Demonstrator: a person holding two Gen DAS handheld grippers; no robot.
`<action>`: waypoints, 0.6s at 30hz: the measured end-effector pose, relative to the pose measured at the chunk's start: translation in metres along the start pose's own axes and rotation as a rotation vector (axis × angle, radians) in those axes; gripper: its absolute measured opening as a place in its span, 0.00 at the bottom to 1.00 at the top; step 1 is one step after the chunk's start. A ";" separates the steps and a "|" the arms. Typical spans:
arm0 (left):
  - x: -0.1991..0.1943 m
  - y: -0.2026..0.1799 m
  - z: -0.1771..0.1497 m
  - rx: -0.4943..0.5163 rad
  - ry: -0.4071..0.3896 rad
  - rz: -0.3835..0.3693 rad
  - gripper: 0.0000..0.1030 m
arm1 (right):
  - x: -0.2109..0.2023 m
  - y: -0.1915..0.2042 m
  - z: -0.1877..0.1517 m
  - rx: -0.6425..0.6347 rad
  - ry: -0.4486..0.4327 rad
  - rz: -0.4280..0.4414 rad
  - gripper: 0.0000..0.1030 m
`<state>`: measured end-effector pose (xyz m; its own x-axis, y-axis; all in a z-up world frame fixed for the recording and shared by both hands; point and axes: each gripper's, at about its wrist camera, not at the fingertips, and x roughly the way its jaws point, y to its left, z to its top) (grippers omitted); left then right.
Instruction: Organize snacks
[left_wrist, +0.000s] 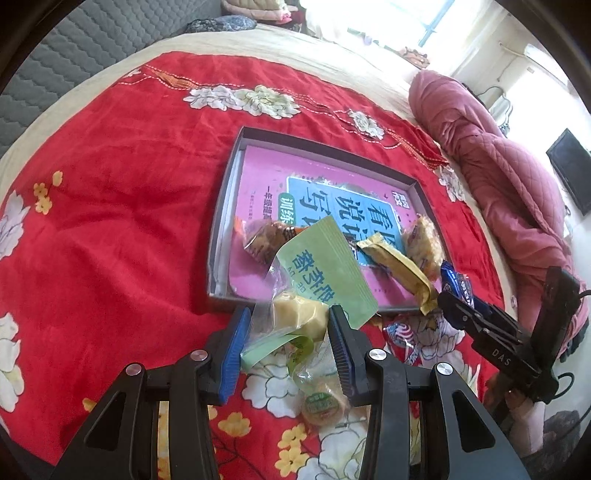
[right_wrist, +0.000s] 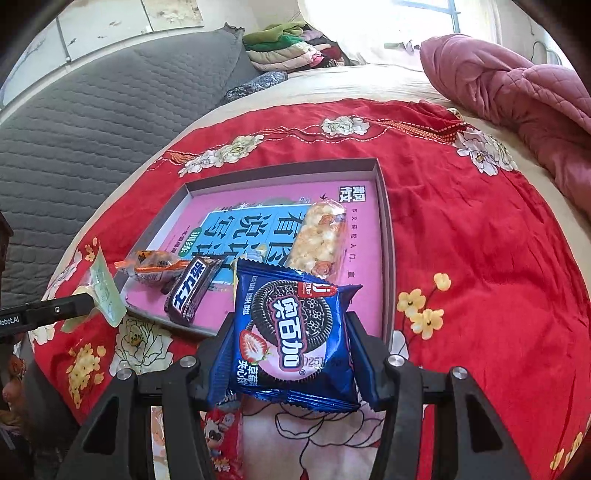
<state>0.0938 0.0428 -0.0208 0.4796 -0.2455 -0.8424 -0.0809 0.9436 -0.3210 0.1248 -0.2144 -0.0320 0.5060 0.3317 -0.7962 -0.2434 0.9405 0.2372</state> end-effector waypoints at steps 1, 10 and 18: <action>0.002 -0.001 0.002 -0.001 0.000 -0.002 0.43 | 0.001 0.000 0.001 -0.001 0.000 0.001 0.54; 0.012 -0.009 0.019 -0.005 -0.017 -0.003 0.43 | 0.008 0.003 0.010 -0.033 -0.013 -0.021 0.54; 0.023 -0.012 0.024 -0.003 -0.010 0.007 0.43 | 0.014 0.007 0.017 -0.053 -0.023 -0.041 0.54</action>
<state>0.1266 0.0310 -0.0254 0.4878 -0.2368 -0.8402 -0.0869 0.9446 -0.3166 0.1442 -0.2022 -0.0322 0.5356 0.2948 -0.7913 -0.2648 0.9485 0.1740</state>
